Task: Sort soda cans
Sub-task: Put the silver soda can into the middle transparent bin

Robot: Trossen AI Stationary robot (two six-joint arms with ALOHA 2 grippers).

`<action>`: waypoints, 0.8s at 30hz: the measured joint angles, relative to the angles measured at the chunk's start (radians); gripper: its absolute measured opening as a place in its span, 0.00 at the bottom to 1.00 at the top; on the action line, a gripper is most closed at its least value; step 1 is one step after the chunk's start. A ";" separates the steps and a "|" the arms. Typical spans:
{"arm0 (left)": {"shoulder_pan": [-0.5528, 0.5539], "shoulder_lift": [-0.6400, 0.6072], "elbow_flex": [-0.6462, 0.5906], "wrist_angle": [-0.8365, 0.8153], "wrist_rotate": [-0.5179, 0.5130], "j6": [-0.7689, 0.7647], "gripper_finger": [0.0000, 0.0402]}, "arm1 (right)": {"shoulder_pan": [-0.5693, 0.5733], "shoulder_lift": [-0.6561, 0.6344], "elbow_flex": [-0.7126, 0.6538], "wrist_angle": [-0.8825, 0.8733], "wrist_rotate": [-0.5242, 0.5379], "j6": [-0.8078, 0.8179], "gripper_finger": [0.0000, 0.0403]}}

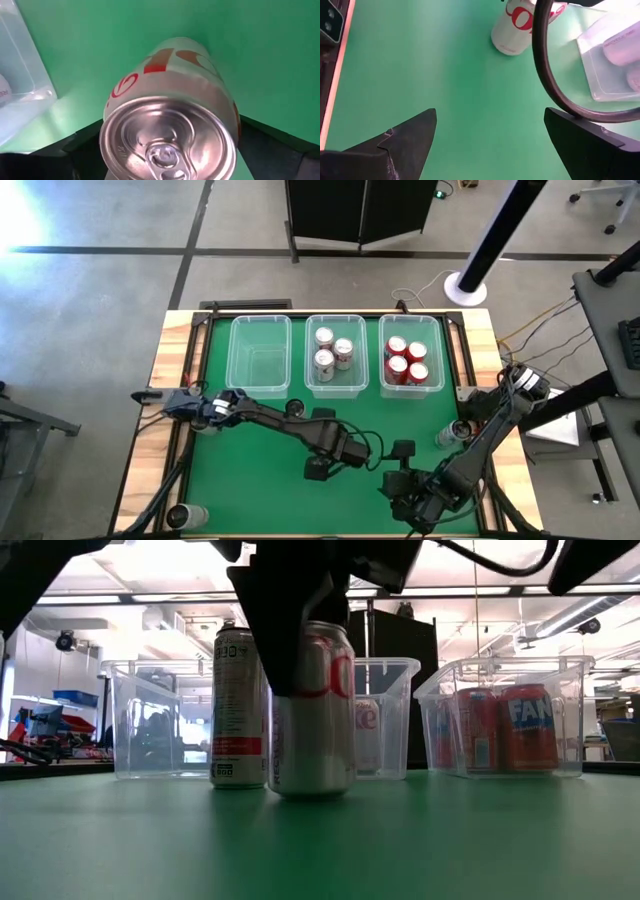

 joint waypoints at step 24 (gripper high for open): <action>-0.047 -0.278 -0.009 0.006 -0.062 -0.145 0.90 | -0.103 0.001 -0.195 0.631 0.191 -0.318 0.91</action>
